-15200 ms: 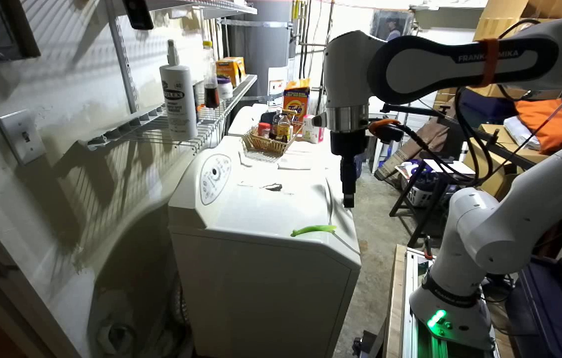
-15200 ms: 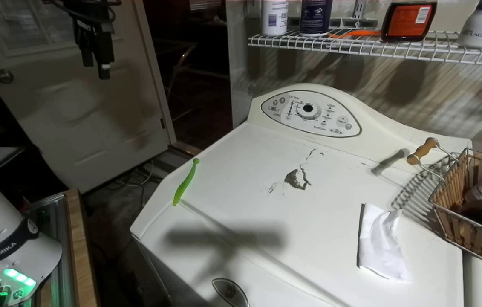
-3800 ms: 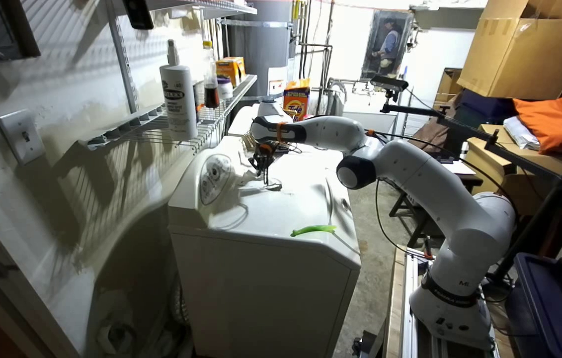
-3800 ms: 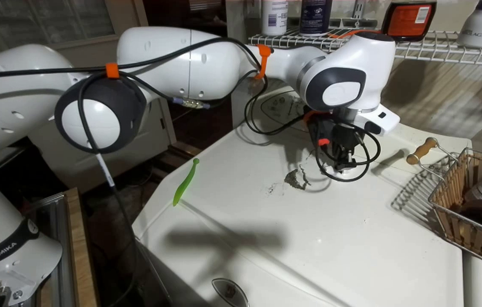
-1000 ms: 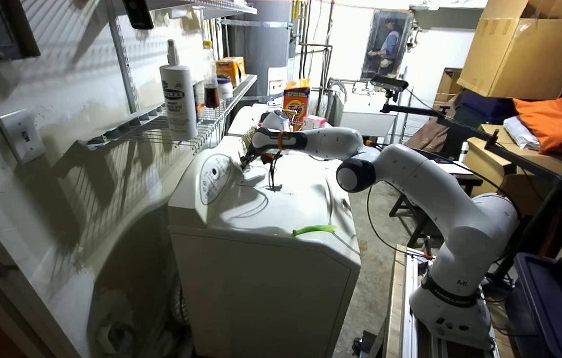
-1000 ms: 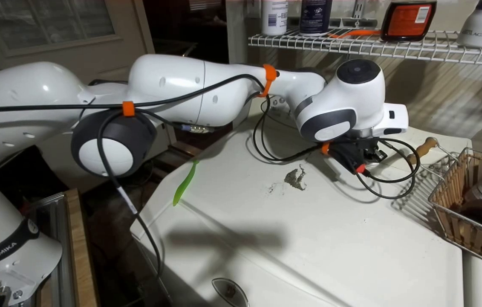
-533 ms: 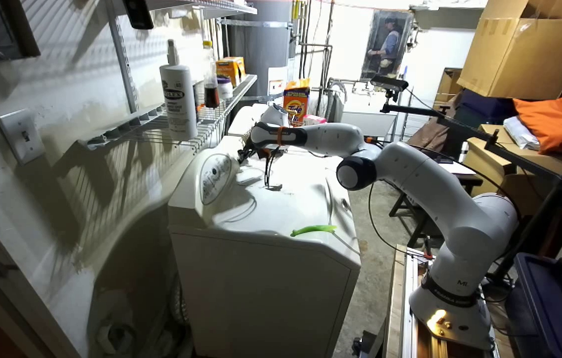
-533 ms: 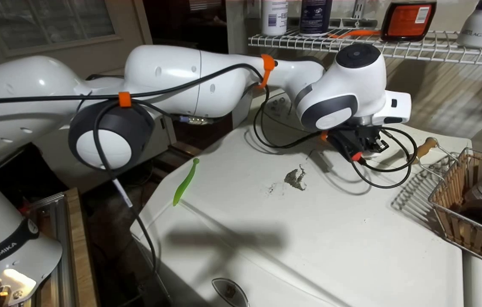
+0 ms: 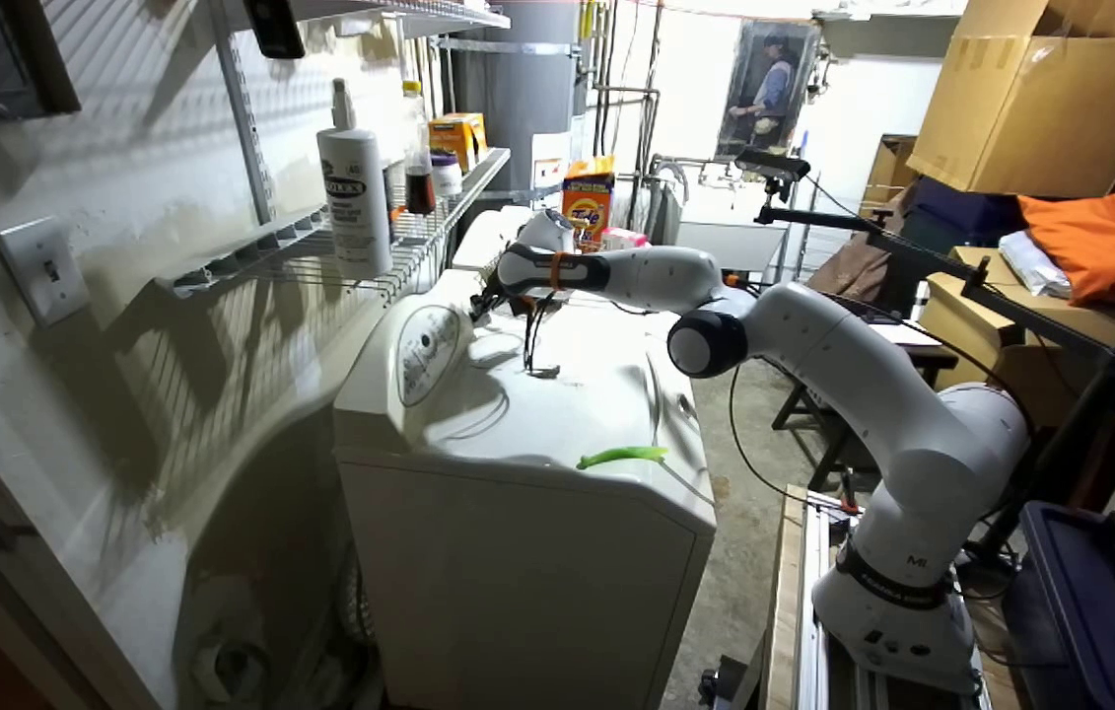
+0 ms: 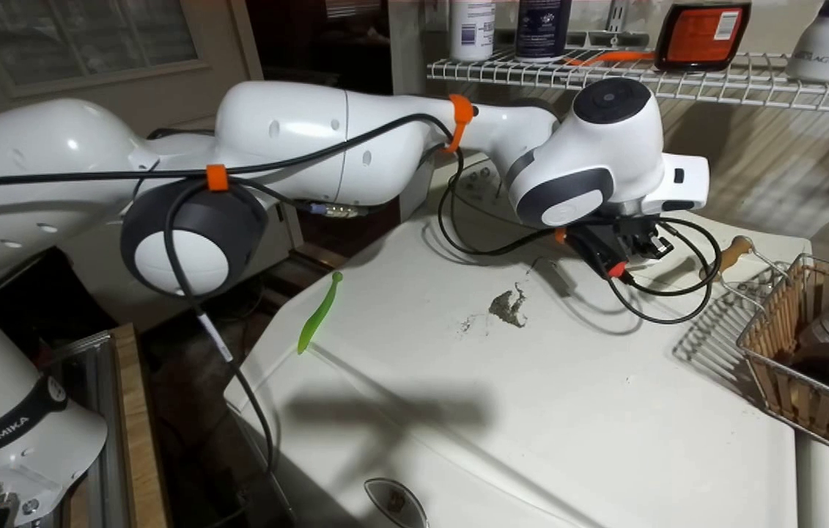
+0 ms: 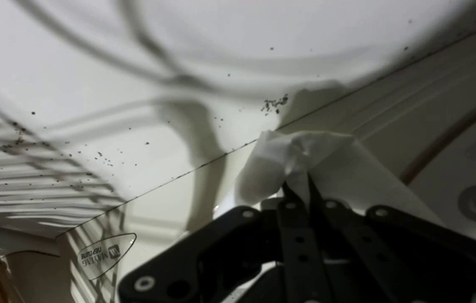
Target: Use the white napkin to wipe the top of the washing machine on the left.
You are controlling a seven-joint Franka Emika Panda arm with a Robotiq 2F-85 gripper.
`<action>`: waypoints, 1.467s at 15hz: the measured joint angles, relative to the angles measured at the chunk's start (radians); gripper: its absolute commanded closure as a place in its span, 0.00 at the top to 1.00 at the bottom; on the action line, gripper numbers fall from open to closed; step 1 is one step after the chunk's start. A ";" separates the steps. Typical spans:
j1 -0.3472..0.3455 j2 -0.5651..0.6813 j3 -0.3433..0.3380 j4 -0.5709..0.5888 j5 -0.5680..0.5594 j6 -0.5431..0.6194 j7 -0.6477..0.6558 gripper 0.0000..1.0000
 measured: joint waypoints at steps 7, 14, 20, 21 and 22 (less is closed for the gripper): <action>-0.032 0.039 0.033 0.000 0.000 0.028 -0.060 0.01; -0.045 0.051 0.056 0.001 0.000 0.028 -0.081 0.01; -0.053 0.047 0.068 0.002 0.001 0.002 -0.065 0.01; -0.058 0.047 0.077 0.002 0.002 -0.005 -0.065 0.01; -0.064 0.047 0.088 0.004 0.004 -0.019 -0.066 0.01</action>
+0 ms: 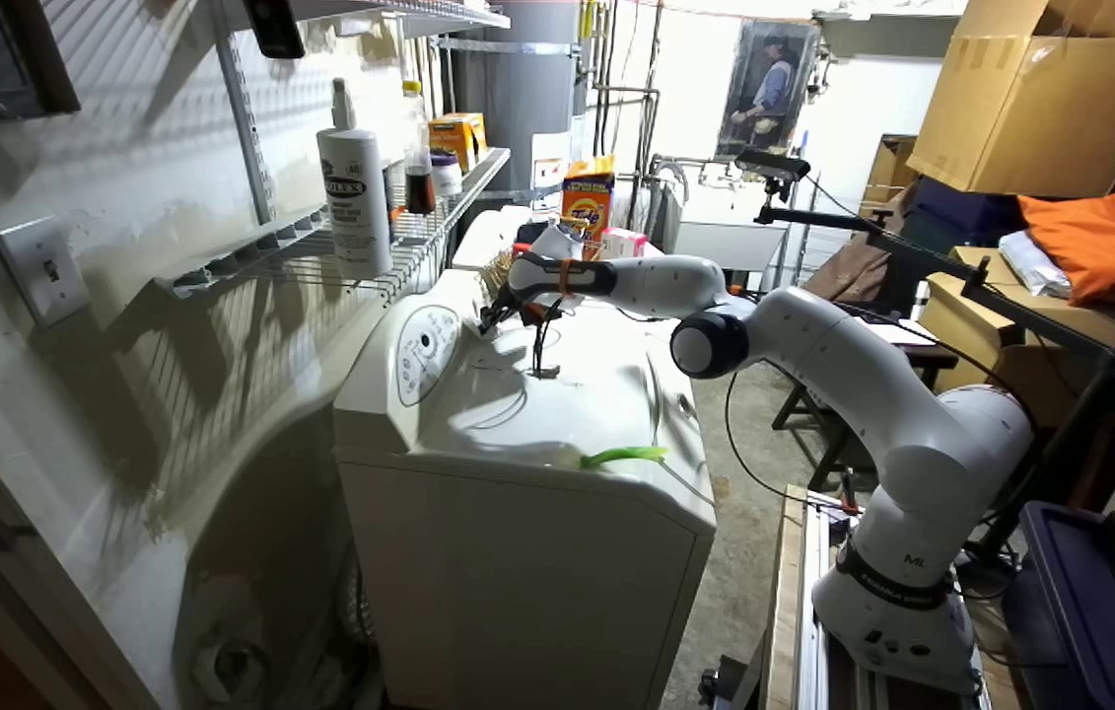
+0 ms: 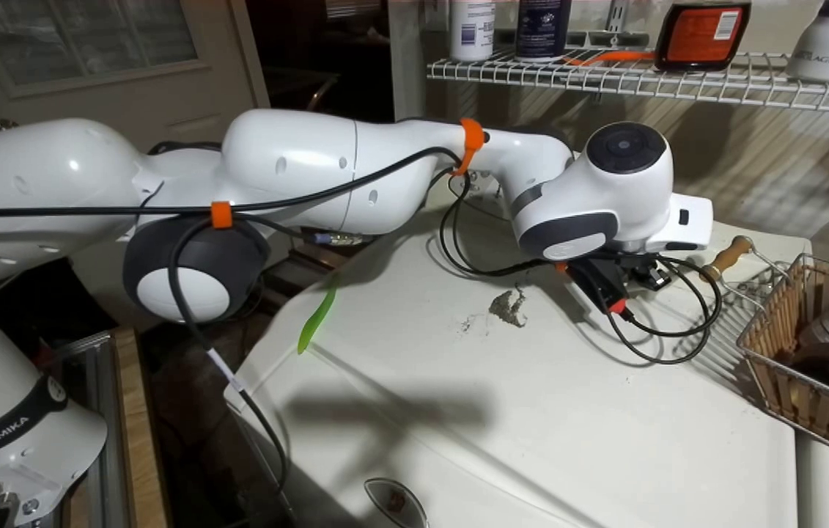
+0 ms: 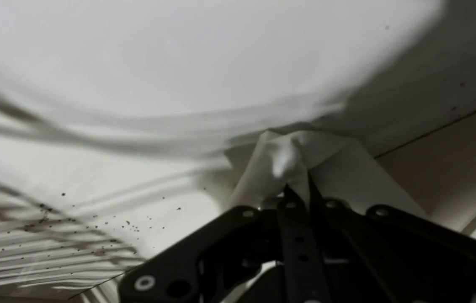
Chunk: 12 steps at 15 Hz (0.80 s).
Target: Use the white napkin to wipe the top of the washing machine on the left.
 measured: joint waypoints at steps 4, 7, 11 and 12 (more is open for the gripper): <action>-0.025 -0.006 0.032 0.009 0.005 -0.085 0.003 0.01; -0.031 -0.023 0.015 0.009 0.003 -0.160 0.046 0.01; -0.032 -0.049 -0.028 0.009 -0.001 -0.281 0.135 0.01; -0.032 -0.055 -0.036 0.009 -0.001 -0.312 0.155 0.01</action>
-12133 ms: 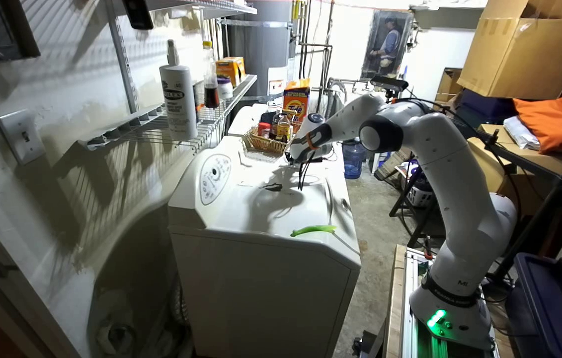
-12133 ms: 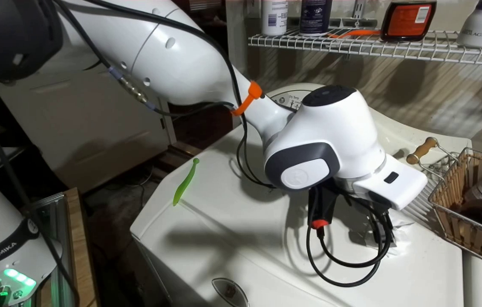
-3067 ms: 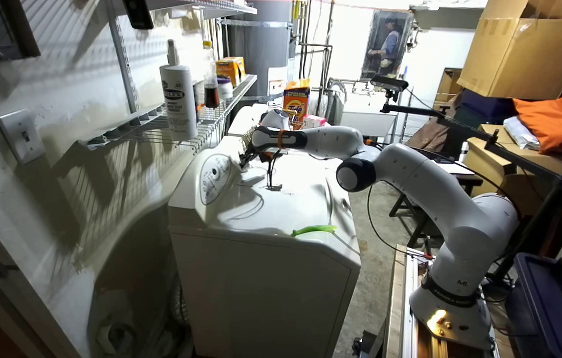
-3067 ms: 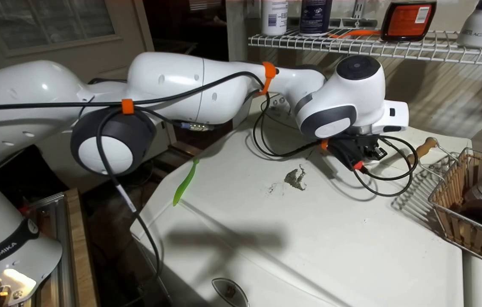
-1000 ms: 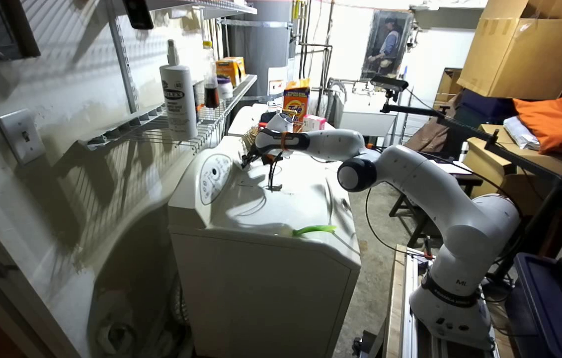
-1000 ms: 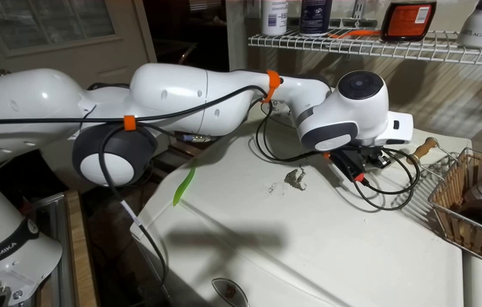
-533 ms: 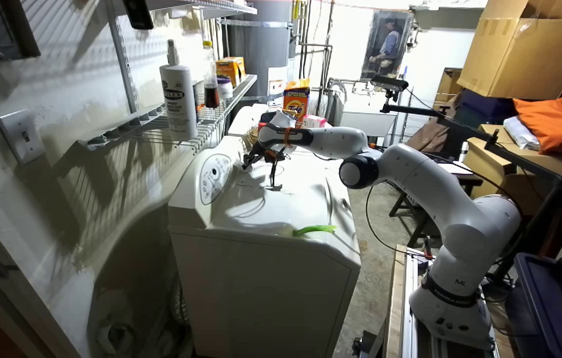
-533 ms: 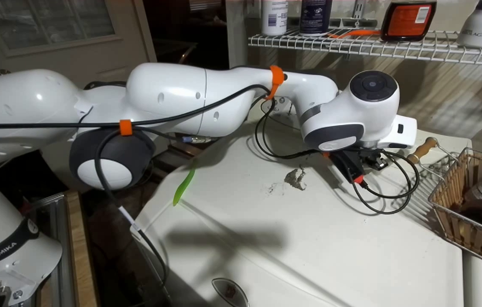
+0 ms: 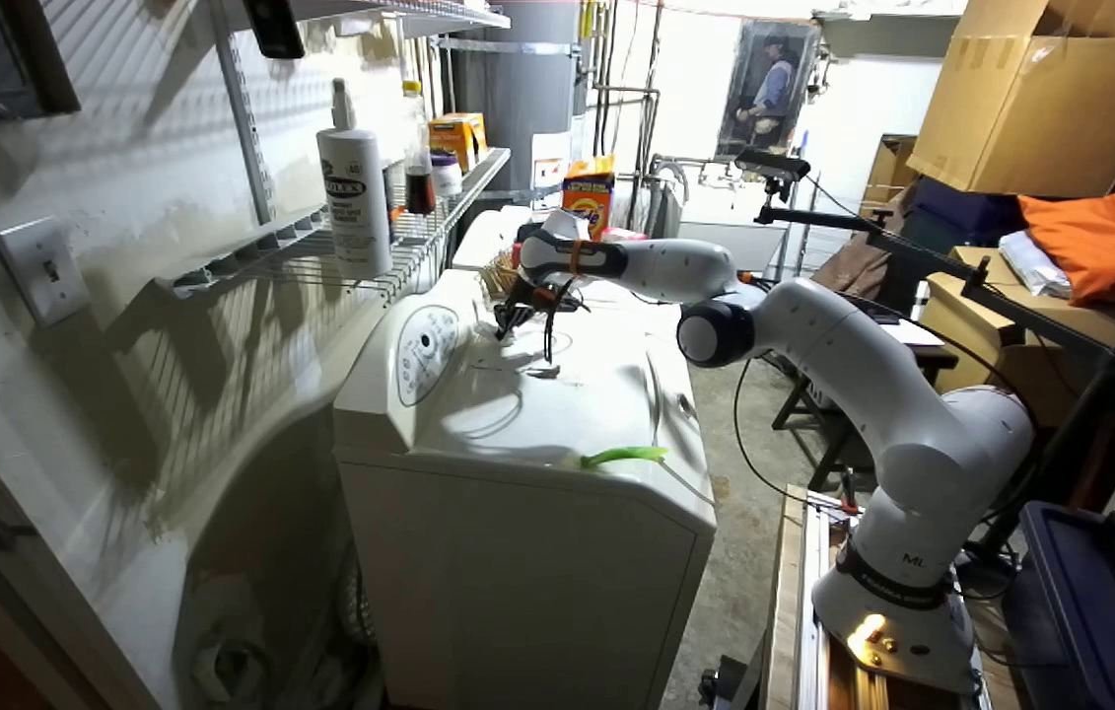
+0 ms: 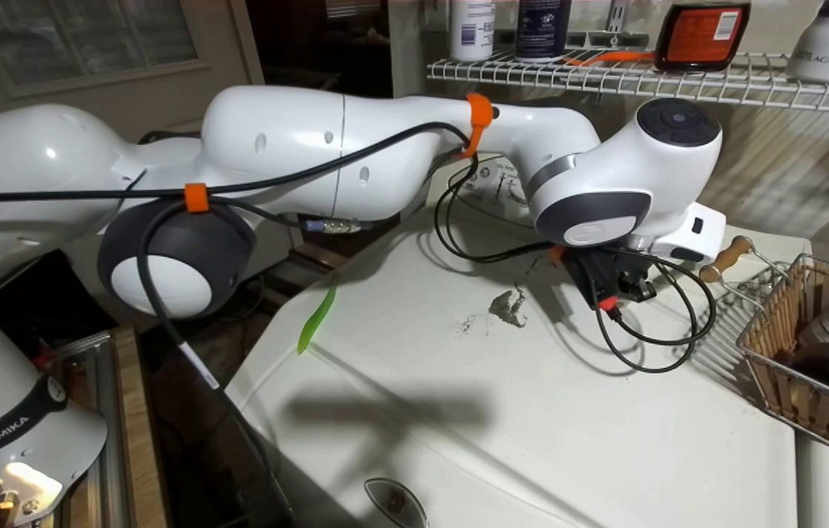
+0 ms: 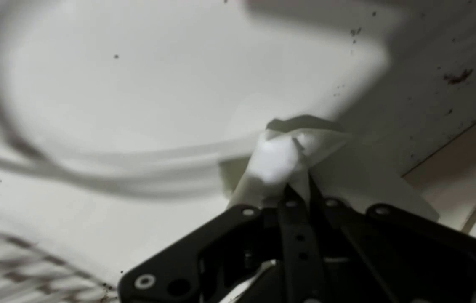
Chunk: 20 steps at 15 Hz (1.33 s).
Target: Use the white napkin to wipe the top of the washing machine on the left.
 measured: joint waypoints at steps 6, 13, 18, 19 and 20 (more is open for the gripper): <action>0.000 -0.029 -0.021 -0.002 0.000 -0.187 0.096 0.01; 0.004 -0.051 -0.050 -0.004 -0.001 -0.343 0.225 0.01; 0.006 -0.059 -0.056 -0.004 -0.001 -0.444 0.296 0.01; 0.007 -0.060 -0.059 -0.004 -0.001 -0.459 0.312 0.01; 0.009 -0.062 -0.061 -0.004 -0.001 -0.476 0.327 0.01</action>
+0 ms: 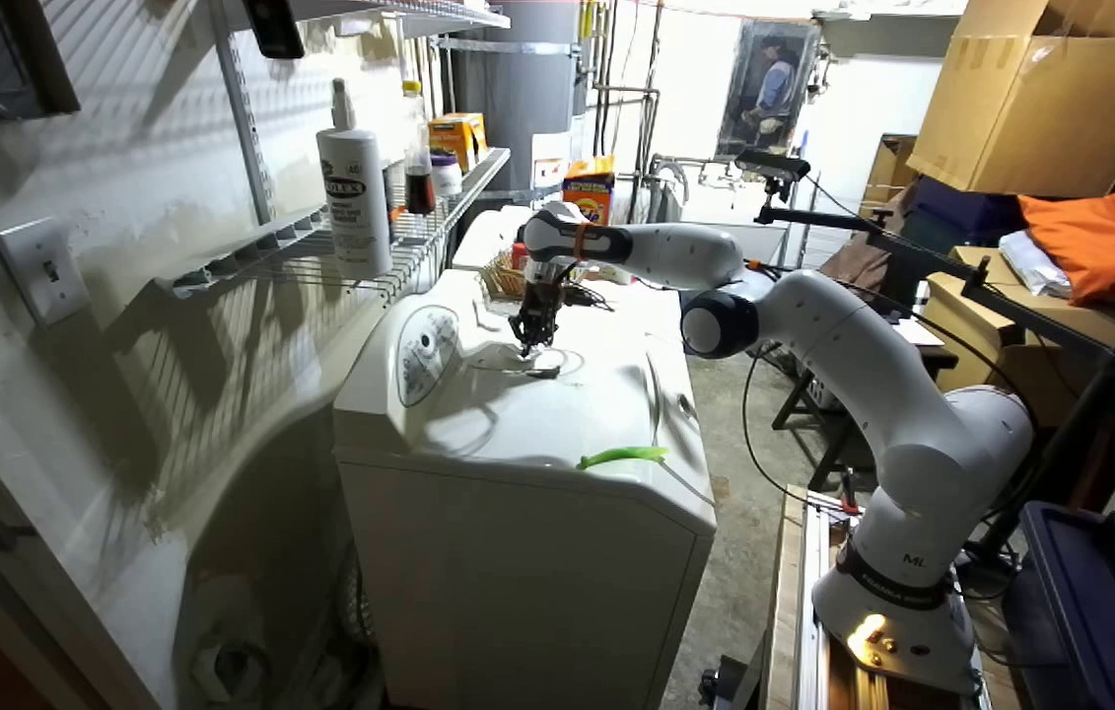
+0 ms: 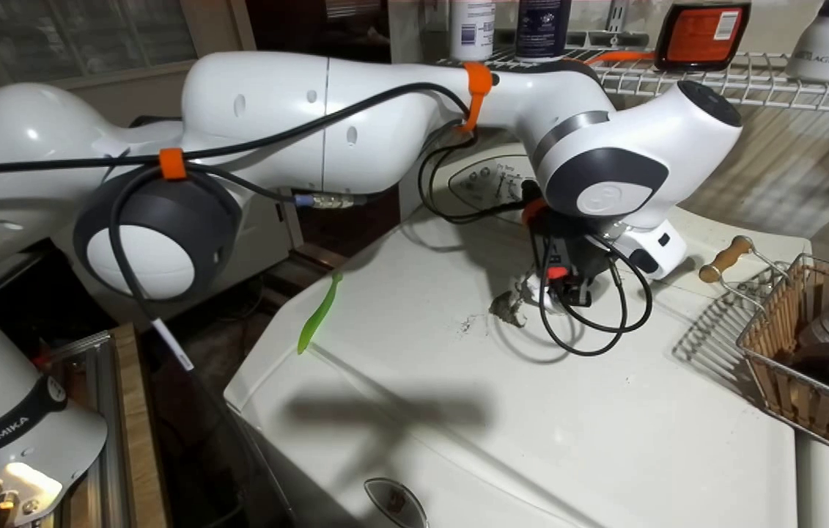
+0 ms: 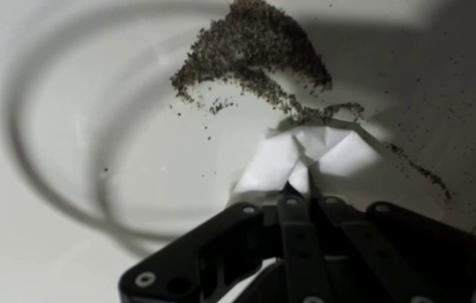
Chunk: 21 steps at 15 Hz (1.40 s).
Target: Use the white napkin to wipe the top of the washing machine on the left.
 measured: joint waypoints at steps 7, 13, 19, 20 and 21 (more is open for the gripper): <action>0.016 -0.008 -0.024 0.000 -0.005 -0.106 0.090 0.01; 0.027 -0.011 -0.041 0.000 -0.007 -0.210 0.142 0.01; 0.054 -0.013 -0.061 0.002 -0.049 -0.284 0.117 0.01; 0.065 -0.015 -0.066 0.003 -0.067 -0.283 0.091 0.01; 0.076 -0.017 -0.072 0.003 -0.086 -0.281 0.061 0.01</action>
